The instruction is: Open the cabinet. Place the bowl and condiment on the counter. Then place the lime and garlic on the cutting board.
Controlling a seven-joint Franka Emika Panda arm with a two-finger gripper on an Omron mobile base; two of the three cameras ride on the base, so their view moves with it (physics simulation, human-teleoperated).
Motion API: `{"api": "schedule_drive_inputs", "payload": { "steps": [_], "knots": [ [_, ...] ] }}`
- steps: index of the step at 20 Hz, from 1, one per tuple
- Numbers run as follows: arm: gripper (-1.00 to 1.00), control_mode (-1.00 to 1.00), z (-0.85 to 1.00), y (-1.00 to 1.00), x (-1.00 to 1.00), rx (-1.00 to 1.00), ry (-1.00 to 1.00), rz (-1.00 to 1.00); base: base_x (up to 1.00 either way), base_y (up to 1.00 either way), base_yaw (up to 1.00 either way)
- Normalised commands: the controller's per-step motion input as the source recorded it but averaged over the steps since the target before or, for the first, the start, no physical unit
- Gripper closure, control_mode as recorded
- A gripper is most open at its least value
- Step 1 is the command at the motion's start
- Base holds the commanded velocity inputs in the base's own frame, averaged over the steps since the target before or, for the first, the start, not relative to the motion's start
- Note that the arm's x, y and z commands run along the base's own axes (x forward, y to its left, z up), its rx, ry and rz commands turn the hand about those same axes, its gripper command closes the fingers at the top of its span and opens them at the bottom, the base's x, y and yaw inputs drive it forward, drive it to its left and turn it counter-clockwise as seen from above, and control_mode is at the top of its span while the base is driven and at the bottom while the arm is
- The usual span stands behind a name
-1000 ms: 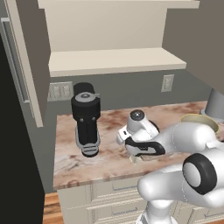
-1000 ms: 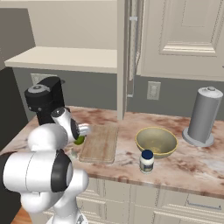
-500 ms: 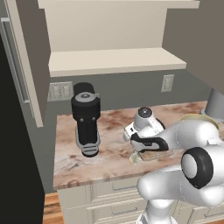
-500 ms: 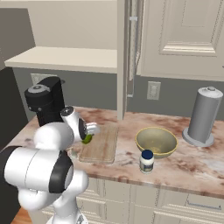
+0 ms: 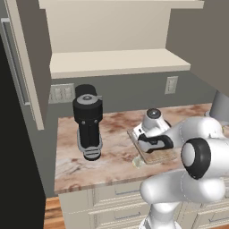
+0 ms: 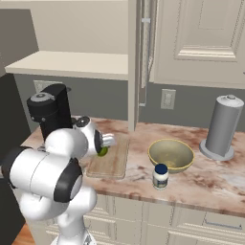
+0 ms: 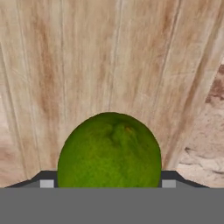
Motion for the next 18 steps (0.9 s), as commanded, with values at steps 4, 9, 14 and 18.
{"api": "schedule_drive_inputs", "payload": {
  "steps": [4,9,14,18],
  "knots": [
    [1.0,-1.0,-0.12,-0.23,0.16,0.0,-0.01,0.0,0.0,0.0,0.0],
    [1.0,-1.0,-0.13,-0.17,0.19,0.0,0.0,0.0,0.0,0.0,0.0],
    [1.0,-1.0,-0.14,-0.03,0.15,0.02,0.0,0.0,0.0,0.0,0.0],
    [-1.0,-1.0,-0.13,0.0,0.14,0.02,0.0,0.0,0.0,0.0,0.0]
  ]
}}
